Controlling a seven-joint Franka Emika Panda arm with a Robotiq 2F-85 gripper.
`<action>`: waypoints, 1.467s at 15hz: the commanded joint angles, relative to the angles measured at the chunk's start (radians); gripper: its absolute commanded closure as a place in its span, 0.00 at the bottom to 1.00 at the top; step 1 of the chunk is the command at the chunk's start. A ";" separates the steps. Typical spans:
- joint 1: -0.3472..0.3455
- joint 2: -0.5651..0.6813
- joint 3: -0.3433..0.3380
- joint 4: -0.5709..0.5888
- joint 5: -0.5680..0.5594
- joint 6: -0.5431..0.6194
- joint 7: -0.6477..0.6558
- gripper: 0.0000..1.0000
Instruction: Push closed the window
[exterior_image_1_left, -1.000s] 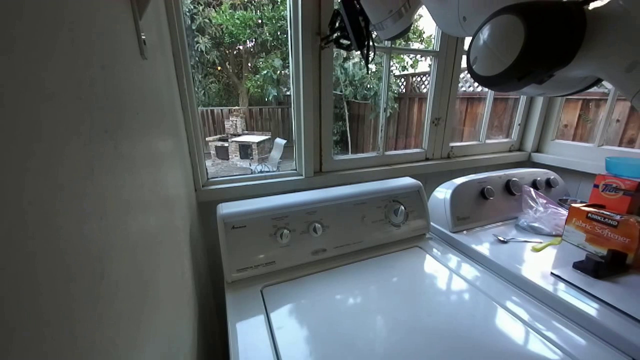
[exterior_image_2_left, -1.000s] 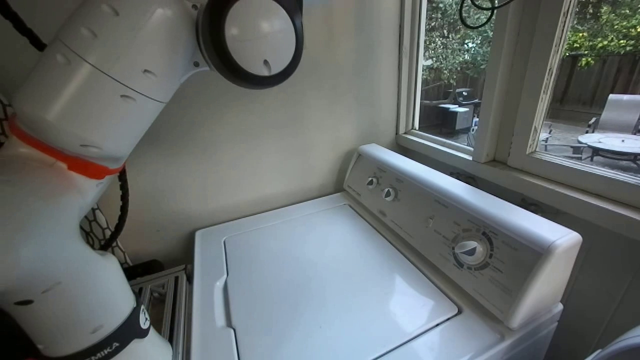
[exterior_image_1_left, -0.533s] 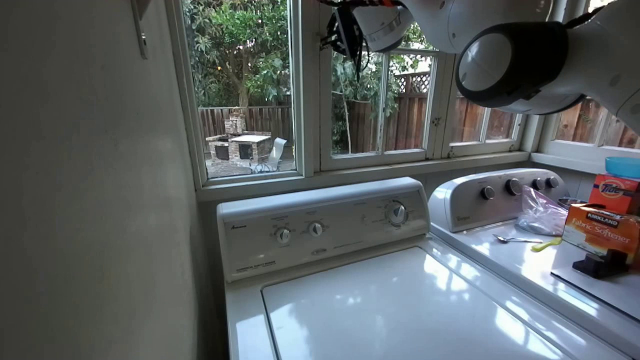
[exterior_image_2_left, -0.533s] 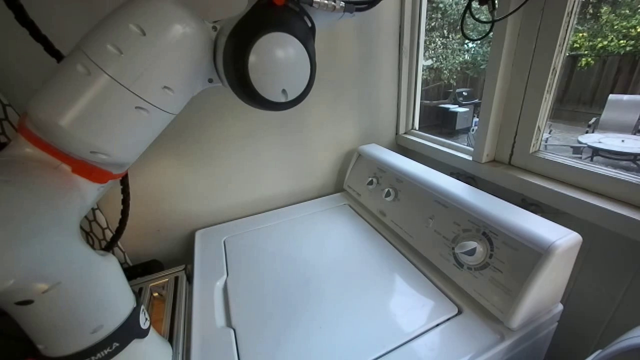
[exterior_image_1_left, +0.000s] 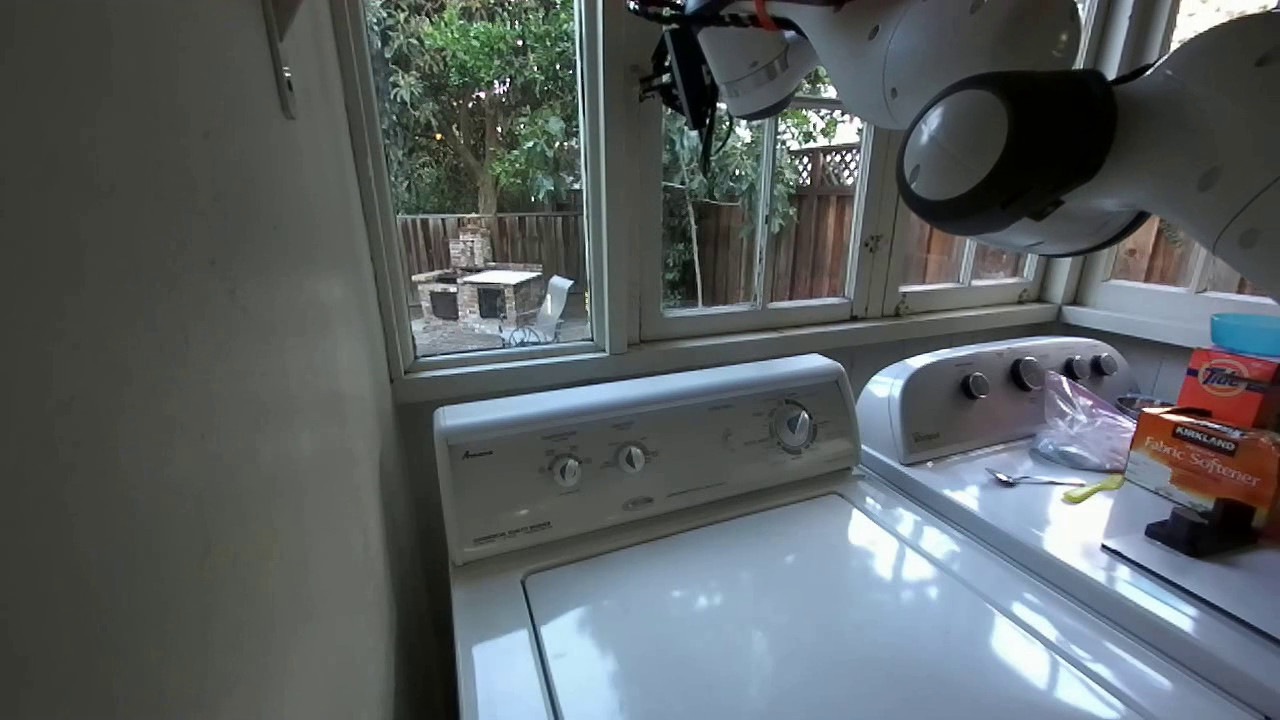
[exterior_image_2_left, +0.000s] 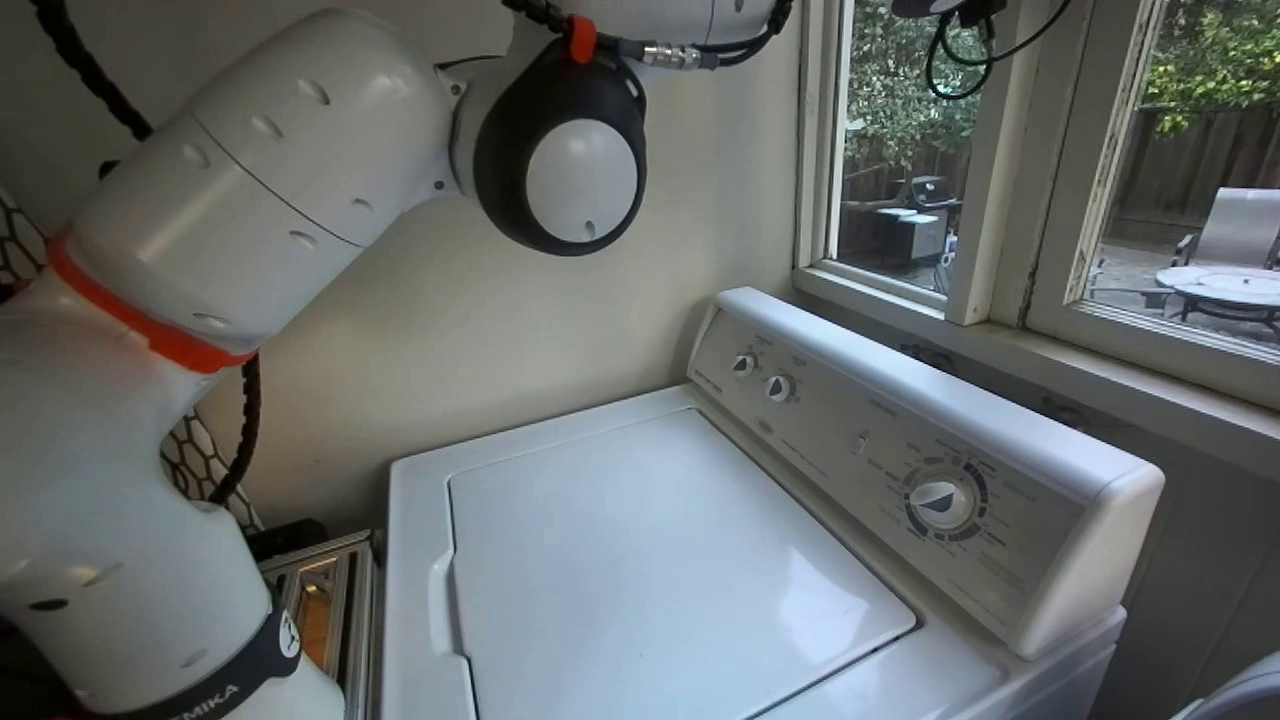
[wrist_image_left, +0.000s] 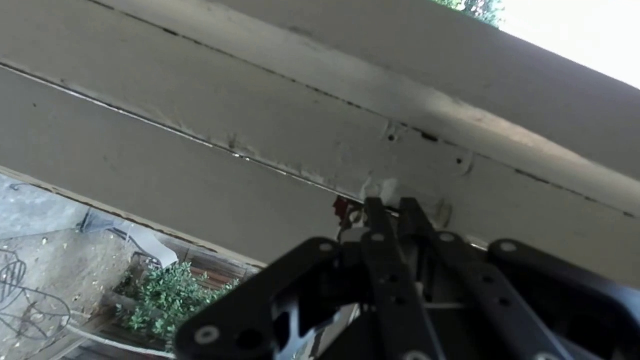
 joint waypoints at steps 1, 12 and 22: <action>0.015 0.075 0.031 0.141 -0.031 0.029 0.005 0.55; -0.004 -0.014 -0.070 -0.034 -0.232 0.136 0.095 0.00; -0.010 -0.029 -0.144 0.002 -0.399 0.008 0.216 0.00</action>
